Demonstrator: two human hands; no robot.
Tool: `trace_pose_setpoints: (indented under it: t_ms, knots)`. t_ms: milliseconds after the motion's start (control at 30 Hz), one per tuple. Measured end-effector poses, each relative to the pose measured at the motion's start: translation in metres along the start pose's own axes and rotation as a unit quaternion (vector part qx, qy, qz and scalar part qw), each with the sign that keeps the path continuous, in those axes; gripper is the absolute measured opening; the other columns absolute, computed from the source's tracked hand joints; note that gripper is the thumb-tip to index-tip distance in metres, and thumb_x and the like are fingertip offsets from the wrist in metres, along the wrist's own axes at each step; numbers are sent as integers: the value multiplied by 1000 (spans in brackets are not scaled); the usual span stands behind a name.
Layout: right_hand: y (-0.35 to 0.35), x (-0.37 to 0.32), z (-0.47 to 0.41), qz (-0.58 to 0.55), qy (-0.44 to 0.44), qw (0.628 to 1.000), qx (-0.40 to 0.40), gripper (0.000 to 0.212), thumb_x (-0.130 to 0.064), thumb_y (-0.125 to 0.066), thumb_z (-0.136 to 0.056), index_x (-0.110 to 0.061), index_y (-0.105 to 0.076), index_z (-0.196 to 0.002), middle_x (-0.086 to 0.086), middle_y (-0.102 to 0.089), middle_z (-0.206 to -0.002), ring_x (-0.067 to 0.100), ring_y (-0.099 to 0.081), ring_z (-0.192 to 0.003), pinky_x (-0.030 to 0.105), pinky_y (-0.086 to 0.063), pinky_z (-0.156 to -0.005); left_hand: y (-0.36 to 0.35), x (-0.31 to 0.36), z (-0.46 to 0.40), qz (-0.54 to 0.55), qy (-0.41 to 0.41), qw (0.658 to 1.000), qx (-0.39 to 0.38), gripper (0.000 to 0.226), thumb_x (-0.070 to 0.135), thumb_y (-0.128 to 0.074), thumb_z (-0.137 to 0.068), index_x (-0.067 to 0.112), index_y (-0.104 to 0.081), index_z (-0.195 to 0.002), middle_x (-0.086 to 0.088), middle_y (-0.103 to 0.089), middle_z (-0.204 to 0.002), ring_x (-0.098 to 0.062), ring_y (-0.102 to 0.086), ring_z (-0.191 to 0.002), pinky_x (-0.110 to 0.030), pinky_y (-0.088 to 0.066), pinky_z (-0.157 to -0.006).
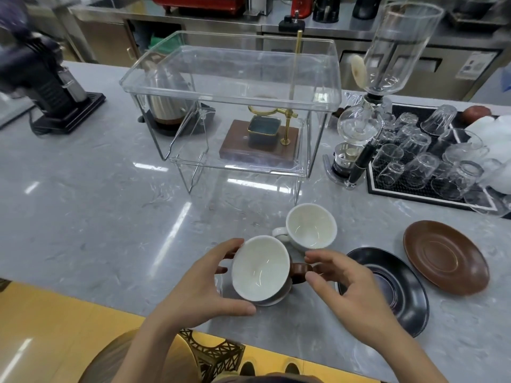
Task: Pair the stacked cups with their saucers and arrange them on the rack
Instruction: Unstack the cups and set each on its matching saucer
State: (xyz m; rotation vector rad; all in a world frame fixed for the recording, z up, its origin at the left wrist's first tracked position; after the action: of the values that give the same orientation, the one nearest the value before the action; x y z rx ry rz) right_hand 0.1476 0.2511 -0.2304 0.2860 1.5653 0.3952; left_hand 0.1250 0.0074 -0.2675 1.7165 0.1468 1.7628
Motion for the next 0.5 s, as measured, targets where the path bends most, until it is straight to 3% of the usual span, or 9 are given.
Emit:
trace_pose_setpoints:
  t_ms: [233, 500]
  knots:
    - [-3, 3, 1, 15, 10, 1000, -1, 32, -21, -74, -86, -45, -67, -105, -25, -72, -98, 1, -69, -93, 9, -50, -79, -4, -6, -3, -7, 0, 1000, 11, 106, 63, -93, -51, 49, -41, -143, 30, -51, -139, 6, -49, -129, -32, -49, -107]
    - [-6, 4, -1, 18, 17, 1000, -6, 25, -26, -70, -88, -46, -68, -102, -25, -73, -95, 0, -69, -94, 8, -50, -79, -4, -6, -5, -8, -5, 1000, 23, 101, 62, -93, -50, 51, -44, -137, 32, -52, -135, 7, -49, -126, -26, -49, -104]
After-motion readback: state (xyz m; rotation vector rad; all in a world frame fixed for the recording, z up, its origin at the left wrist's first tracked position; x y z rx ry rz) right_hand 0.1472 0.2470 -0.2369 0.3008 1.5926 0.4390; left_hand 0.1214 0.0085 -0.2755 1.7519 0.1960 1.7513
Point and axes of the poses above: each hand's wrist, its own z-axis away from the middle knuckle, its own y-axis out of the back of the hand, x = y × z, the point moved 9 cm from there along -z, towards the middle knuckle
